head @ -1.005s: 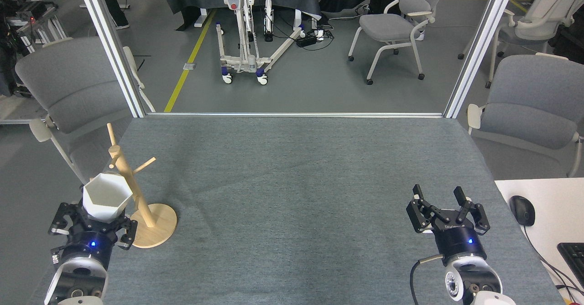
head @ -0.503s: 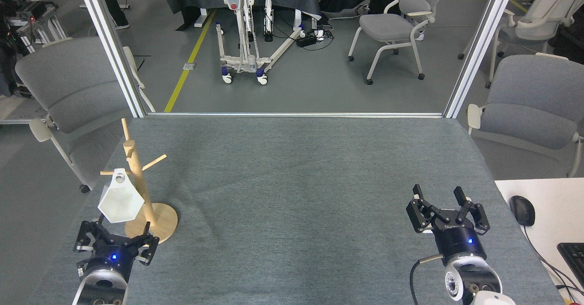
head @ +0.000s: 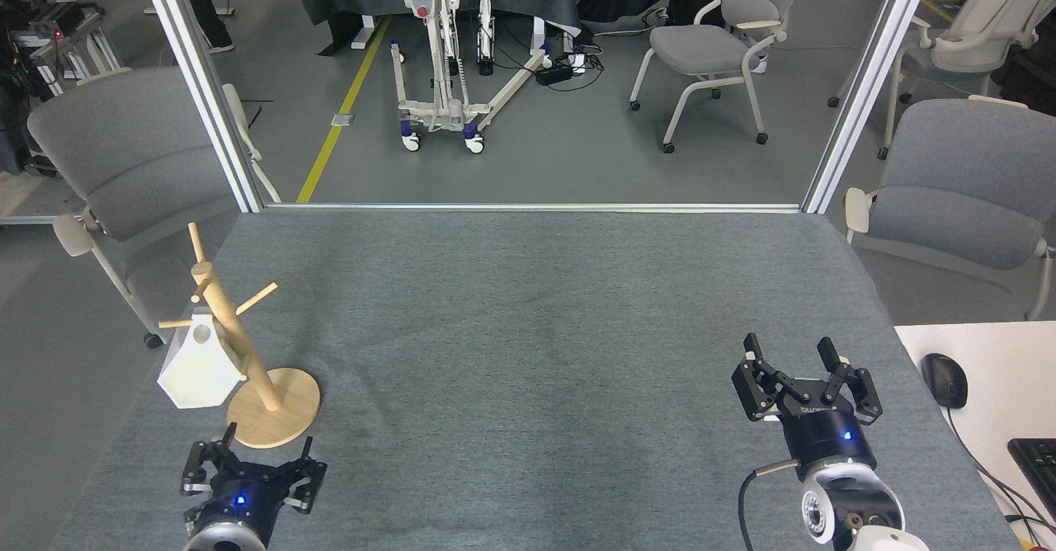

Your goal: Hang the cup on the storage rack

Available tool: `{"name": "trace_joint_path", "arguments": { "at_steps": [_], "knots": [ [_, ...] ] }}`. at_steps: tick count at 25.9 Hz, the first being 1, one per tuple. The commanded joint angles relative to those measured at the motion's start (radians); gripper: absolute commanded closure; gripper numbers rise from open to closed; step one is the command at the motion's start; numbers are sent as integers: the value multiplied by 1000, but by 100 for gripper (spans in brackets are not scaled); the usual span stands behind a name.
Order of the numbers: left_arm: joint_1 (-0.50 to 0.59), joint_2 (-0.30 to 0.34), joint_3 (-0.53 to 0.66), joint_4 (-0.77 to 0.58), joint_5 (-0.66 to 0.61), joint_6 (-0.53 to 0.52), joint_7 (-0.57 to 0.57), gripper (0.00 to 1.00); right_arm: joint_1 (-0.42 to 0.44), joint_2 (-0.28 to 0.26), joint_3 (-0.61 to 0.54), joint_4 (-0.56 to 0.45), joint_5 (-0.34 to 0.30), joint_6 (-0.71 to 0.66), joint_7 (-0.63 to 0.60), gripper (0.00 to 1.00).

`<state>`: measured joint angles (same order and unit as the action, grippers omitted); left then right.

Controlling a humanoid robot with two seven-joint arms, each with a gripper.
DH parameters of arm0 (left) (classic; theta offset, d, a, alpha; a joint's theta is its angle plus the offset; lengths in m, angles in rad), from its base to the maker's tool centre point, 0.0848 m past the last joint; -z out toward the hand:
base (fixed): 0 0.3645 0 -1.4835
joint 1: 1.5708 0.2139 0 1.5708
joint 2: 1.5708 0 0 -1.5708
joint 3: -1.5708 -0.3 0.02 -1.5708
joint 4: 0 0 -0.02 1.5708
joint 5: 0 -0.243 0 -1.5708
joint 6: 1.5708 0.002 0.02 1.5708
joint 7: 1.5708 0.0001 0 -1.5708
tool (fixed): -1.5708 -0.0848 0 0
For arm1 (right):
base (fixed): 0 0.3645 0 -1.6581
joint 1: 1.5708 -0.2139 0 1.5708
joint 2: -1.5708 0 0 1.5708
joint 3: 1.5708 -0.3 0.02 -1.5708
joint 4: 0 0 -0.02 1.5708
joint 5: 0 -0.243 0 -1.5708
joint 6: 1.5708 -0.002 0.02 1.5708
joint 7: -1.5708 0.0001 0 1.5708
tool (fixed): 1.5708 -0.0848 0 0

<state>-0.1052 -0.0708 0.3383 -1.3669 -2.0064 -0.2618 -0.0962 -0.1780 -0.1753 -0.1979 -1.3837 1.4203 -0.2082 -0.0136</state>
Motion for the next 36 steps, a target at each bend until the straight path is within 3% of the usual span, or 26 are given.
{"name": "trace_joint_path", "arguments": {
  "at_steps": [1,7,12,16,23,36],
  "knots": [
    [-7,-61,-82,-12,43,1,4,2,0,0,0,0,0,0,3,0],
    [-109,-64,-318,-14,267,93,32,2,0,0,0,0,0,0,3,0],
    [-234,-69,-423,-3,291,167,32,2,-1,2,0,0,0,0,3,0],
    [-241,-66,-535,-20,324,280,32,2,0,3,2,0,0,0,3,0],
    [-133,-63,-532,-57,324,309,33,2,-8,2,3,2,-1,0,4,0],
    [-123,-63,-530,-64,340,309,30,2,-40,3,8,49,6,0,4,0]
  ]
}}
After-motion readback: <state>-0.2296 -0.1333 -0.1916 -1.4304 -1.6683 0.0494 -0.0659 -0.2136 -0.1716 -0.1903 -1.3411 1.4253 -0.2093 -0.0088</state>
